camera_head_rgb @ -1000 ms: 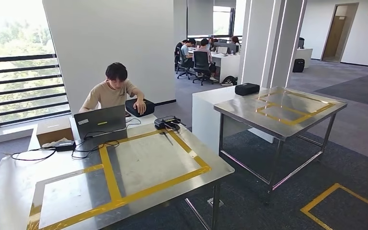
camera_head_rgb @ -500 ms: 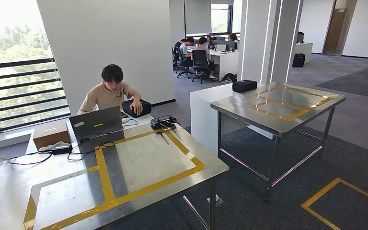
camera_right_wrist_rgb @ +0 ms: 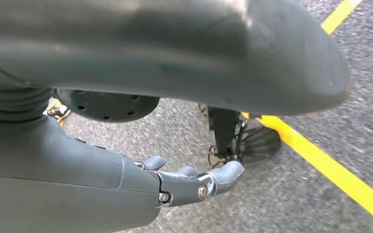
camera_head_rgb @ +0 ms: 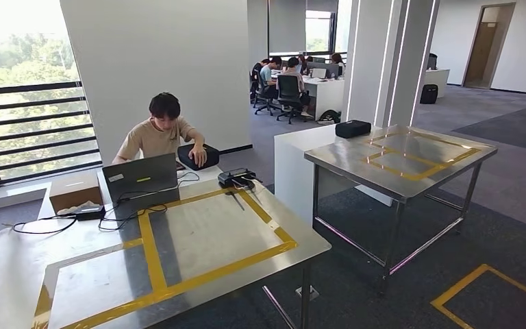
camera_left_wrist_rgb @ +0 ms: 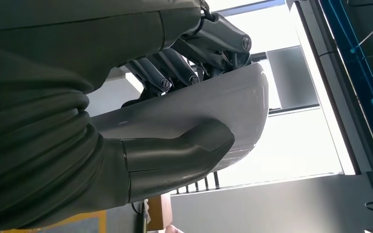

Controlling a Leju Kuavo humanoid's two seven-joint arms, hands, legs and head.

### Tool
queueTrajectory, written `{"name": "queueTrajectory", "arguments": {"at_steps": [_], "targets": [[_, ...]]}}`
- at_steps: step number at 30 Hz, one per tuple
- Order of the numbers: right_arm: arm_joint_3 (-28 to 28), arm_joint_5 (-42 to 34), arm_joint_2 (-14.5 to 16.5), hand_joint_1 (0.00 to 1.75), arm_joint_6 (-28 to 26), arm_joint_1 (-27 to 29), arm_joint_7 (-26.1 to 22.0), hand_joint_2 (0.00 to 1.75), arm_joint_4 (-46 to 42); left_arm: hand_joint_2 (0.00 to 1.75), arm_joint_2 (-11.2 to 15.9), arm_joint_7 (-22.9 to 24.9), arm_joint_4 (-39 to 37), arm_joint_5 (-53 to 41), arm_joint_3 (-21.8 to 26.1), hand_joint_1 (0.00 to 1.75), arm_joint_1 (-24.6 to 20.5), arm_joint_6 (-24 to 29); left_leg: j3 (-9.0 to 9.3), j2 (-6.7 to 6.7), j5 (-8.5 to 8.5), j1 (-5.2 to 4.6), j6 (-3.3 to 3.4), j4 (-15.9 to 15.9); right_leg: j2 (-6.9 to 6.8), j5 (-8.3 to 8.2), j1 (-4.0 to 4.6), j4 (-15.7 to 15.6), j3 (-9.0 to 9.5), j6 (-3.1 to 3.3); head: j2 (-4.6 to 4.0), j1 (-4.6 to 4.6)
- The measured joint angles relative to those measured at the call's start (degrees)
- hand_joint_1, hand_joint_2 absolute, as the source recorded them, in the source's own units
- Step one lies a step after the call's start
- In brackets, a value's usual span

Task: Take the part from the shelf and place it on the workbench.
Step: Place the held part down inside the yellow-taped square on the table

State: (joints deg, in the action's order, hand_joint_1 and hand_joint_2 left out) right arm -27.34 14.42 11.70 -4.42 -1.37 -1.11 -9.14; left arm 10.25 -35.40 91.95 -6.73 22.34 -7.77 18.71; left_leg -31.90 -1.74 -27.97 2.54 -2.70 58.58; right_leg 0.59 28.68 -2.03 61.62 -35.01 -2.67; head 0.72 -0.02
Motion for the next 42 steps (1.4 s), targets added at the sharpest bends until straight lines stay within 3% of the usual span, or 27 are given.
{"name": "queueTrajectory", "arguments": {"at_steps": [2, 3, 5, 7, 9, 11, 12, 14, 16, 17, 19, 20, 22, 23, 25, 26, 27, 28, 30, 32, 35, 37, 38, 40, 41, 42], "targets": [[-0.01, 0.04, 0.02, 0.0, -0.01, 0.16, 0.01, 0.0, 0.01, 1.75, -0.08, -0.06, 0.13, -0.02, 0.0, 1.75, 0.03, 0.02, -0.14, -0.09, -0.54, -0.11, -0.94, 0.61, -0.07, 0.98, 0.24, -0.23, -0.11, 1.45, 0.01, -0.02], [-0.02, 0.08, 0.01, 0.0, -0.03, 0.27, 0.02, 0.0, 0.01, 1.75, -0.1, -0.09, 0.16, -0.03, 0.0, 1.75, 0.06, 0.02, -0.04, -0.11, -0.68, -0.13, -1.29, 0.64, -0.25, 0.83, 0.22, -0.05, 0.22, 2.31, 0.02, -0.11], [-0.05, 0.15, -0.01, 0.0, -0.06, 0.41, -0.02, 0.0, 0.01, 1.75, -0.11, -0.08, 0.19, -0.04, -0.01, 1.75, 0.07, 0.03, -0.02, 0.36, -0.92, -0.07, -1.65, 1.97, -0.42, 0.62, 0.19, -0.16, 1.23, 3.38, 0.01, -0.32], [-0.05, 0.16, -0.01, 0.0, -0.06, 0.37, -0.06, 0.0, 0.01, 1.75, -0.1, -0.09, 0.19, -0.05, -0.02, 1.75, 0.01, 0.04, -2.8, 1.1, -2.14, -0.19, -1.65, 6.91, -0.55, 0.96, 0.33, -0.34, 2.2, 4.1, 0.01, -0.5], [-0.05, 0.16, -0.01, 0.0, -0.06, 0.4, 0.01, 0.0, 0.01, 1.75, -0.12, -0.09, 0.16, -0.05, -0.02, 1.75, 0.13, 0.04, -7.55, 1.38, -4.58, -0.45, -1.5, 13.58, -0.62, 1.62, 0.58, -0.48, 2.92, 4.48, 0.01, -0.6], [-0.07, 0.16, -0.01, 0.0, -0.08, 0.45, 0.16, 0.0, 0.01, 1.75, -0.14, -0.09, 0.1, -0.05, -0.02, 1.75, 0.32, 0.04, -10.41, 1.41, -5.95, -0.73, -0.97, 15.43, -0.62, 2.54, 0.85, -0.56, 3.98, 4.56, 0.01, -0.65], [-0.07, 0.16, -0.01, 0.0, -0.1, 0.44, 0.22, 0.0, 0.01, 1.75, -0.15, -0.09, 0.07, -0.05, -0.02, 1.75, 0.37, 0.04, -10.57, 1.41, -5.08, -0.95, -0.51, 13.75, -0.62, 3.09, 0.98, -0.62, 4.71, 4.55, 0.01, -0.68], [-0.07, 0.16, 0.03, 0.0, -0.14, 0.43, 0.3, 0.0, 0.01, 1.75, -0.13, -0.1, 0.01, -0.04, -0.02, 1.75, 0.39, 0.04, -9.36, 1.56, 0.43, -1.68, 0.84, 7.17, -0.62, 4.25, 1.16, -0.86, 6.19, 4.37, 0.0, -0.72], [-0.08, 0.15, 0.08, 0.0, -0.16, 0.36, 0.35, 0.0, 0.01, 1.75, -0.08, -0.08, -0.07, -0.03, -0.02, 1.75, 0.38, 0.05, -8.14, 1.75, 4.33, -2.44, 1.78, 2.66, -0.54, 5.39, 1.32, -1.39, 7.29, 3.79, -0.02, -0.76], [-0.09, 0.15, 0.1, 0.0, -0.16, 0.33, 0.37, 0.0, 0.01, 1.75, -0.06, -0.08, -0.1, -0.03, -0.02, 1.75, 0.36, 0.05, -7.81, 1.76, 4.78, -2.66, 2.03, 1.85, -0.54, 5.55, 1.39, -1.44, 7.9, 3.39, -0.02, -0.79], [-0.11, 0.15, 0.09, 0.0, -0.17, 0.21, 0.32, 0.0, 0.01, 1.75, -0.03, -0.11, -0.09, -0.03, -0.03, 1.75, 0.23, 0.05, -6.28, 1.55, 4.05, -2.54, 2.44, 1.32, -0.58, 5.15, 1.51, -0.85, 8.64, 2.62, 0.0, -0.73], [-0.11, 0.15, 0.07, 0.0, -0.17, 0.11, 0.27, 0.0, 0.01, 1.75, -0.03, -0.14, -0.08, -0.03, -0.03, 1.75, 0.1, 0.05, -5.47, 1.45, 3.8, -2.41, 2.75, 1.0, -0.57, 4.53, 1.53, 0.76, 8.35, 2.35, 0.0, -0.68], [-0.1, 0.16, 0.02, 0.0, -0.15, -0.22, 0.25, 0.0, 0.01, 1.75, -0.08, -0.16, -0.08, -0.03, -0.04, 1.75, -0.18, 0.04, -3.93, 1.38, 3.1, -2.25, 3.26, 0.72, -0.52, 4.49, 1.48, 6.64, 4.78, 2.03, 0.01, -0.55], [-0.09, 0.17, 0.02, 0.0, -0.14, -0.32, 0.24, 0.0, 0.01, 1.75, -0.12, -0.16, -0.11, -0.04, -0.04, 1.75, -0.28, 0.03, -3.42, 1.35, 2.61, -2.26, 3.47, 0.71, -0.51, 5.37, 1.49, 9.9, 2.32, 1.91, 0.01, -0.48], [-0.09, 0.24, 0.02, 0.0, -0.13, -0.25, 0.26, 0.0, 0.01, 1.75, -0.24, -0.14, -0.16, -0.07, -0.06, 1.75, -0.33, 0.0, -2.21, 1.11, 1.39, -2.33, 3.65, 0.71, -0.51, 9.36, 1.57, 13.8, -2.38, 1.71, 0.01, -0.35], [-0.09, 0.29, 0.01, 0.0, -0.13, -0.15, 0.26, 0.0, 0.01, 1.75, -0.29, -0.13, -0.2, -0.08, -0.06, 1.75, -0.33, -0.02, -1.41, 0.97, 0.69, -2.38, 3.64, 0.71, -0.51, 10.89, 1.62, 13.69, -3.8, 1.7, 0.01, -0.29], [-0.09, 0.33, 0.0, 0.0, -0.13, -0.05, 0.26, 0.0, 0.01, 1.75, -0.33, -0.12, -0.25, -0.09, -0.07, 1.75, -0.33, -0.02, -0.43, 0.85, -0.1, -2.45, 3.61, 0.71, -0.5, 11.17, 1.69, 12.22, -4.62, 1.83, 0.01, -0.23], [-0.09, 0.35, -0.02, 0.0, -0.13, 0.01, 0.26, 0.0, 0.01, 1.75, -0.37, -0.12, -0.28, -0.09, -0.07, 1.75, -0.34, -0.02, 0.53, 0.78, -0.84, -2.52, 3.55, 0.71, -0.48, 9.72, 1.8, 9.67, -4.75, 2.08, 0.01, -0.2], [-0.1, 0.35, -0.14, 0.0, -0.13, 0.22, 0.26, 0.0, 0.01, 1.75, -0.54, -0.11, -0.47, -0.1, -0.13, 1.75, -0.41, -0.03, 1.98, 0.62, -2.38, -2.67, 3.32, 0.82, -0.3, 1.87, 2.23, 2.97, -4.39, 2.96, -0.02, -0.16], [-0.1, 0.37, -0.23, 0.0, -0.12, 0.41, 0.33, 0.0, 0.01, 1.75, -0.7, -0.07, -0.68, -0.1, -0.29, 1.75, -0.51, -0.04, 2.84, 0.34, -3.61, -2.85, 2.81, 0.95, -0.01, -3.67, 2.51, -0.69, -3.86, 3.62, -0.04, -0.16], [-0.11, 0.48, -0.12, 0.0, -0.13, 0.23, 0.27, 0.0, 0.0, 1.75, -0.51, -0.06, -0.58, -0.15, -0.43, 1.75, -0.7, -0.06, 2.88, 0.24, -2.8, -2.99, 1.72, 3.28, 0.02, -3.48, 2.17, -1.54, -1.95, 4.41, -0.02, -0.21], [-0.13, 0.5, -0.08, 0.0, -0.16, 0.03, 0.14, 0.0, -0.01, 1.75, -0.32, -0.03, -0.53, -0.3, -0.46, 1.75, -1.1, -0.08, -0.28, 0.75, -2.02, -2.88, 0.92, 8.64, -0.05, -2.67, 1.78, -2.01, -0.16, 4.94, 0.0, -0.35], [-0.13, 0.5, -0.13, 0.0, -0.19, -0.01, 0.12, 0.0, -0.01, 1.75, -0.33, 0.04, -0.6, -0.38, -0.48, 1.75, -1.25, -0.09, -2.41, 1.01, -2.54, -2.71, 0.52, 11.73, -0.07, -2.08, 1.69, -2.14, 0.58, 5.06, 0.0, -0.45], [-0.13, 0.5, -0.12, 0.0, -0.21, 0.04, 0.17, 0.0, 0.0, 1.75, -0.38, 0.23, -0.75, -0.54, -0.49, 1.75, -1.39, -0.08, -6.83, 1.27, -6.37, -2.26, -0.04, 16.17, -0.05, -0.77, 1.51, -2.22, 2.01, 5.1, 0.0, -0.55], [-0.13, 0.51, -0.1, 0.0, -0.23, 0.11, 0.2, 0.0, 0.01, 1.75, -0.41, 0.33, -0.81, -0.64, -0.5, 1.75, -1.36, -0.08, -8.17, 1.36, -8.16, -2.07, -0.15, 16.54, -0.04, -0.07, 1.41, -2.22, 2.79, 5.03, 0.0, -0.58], [-0.13, 0.51, -0.09, 0.0, -0.26, 0.16, 0.22, 0.0, 0.01, 1.75, -0.44, 0.4, -0.86, -0.79, -0.5, 1.75, -1.36, -0.08, -8.89, 1.44, -8.91, -1.91, -0.18, 15.58, -0.02, 0.69, 1.29, -2.22, 3.7, 4.91, 0.0, -0.61]]}}
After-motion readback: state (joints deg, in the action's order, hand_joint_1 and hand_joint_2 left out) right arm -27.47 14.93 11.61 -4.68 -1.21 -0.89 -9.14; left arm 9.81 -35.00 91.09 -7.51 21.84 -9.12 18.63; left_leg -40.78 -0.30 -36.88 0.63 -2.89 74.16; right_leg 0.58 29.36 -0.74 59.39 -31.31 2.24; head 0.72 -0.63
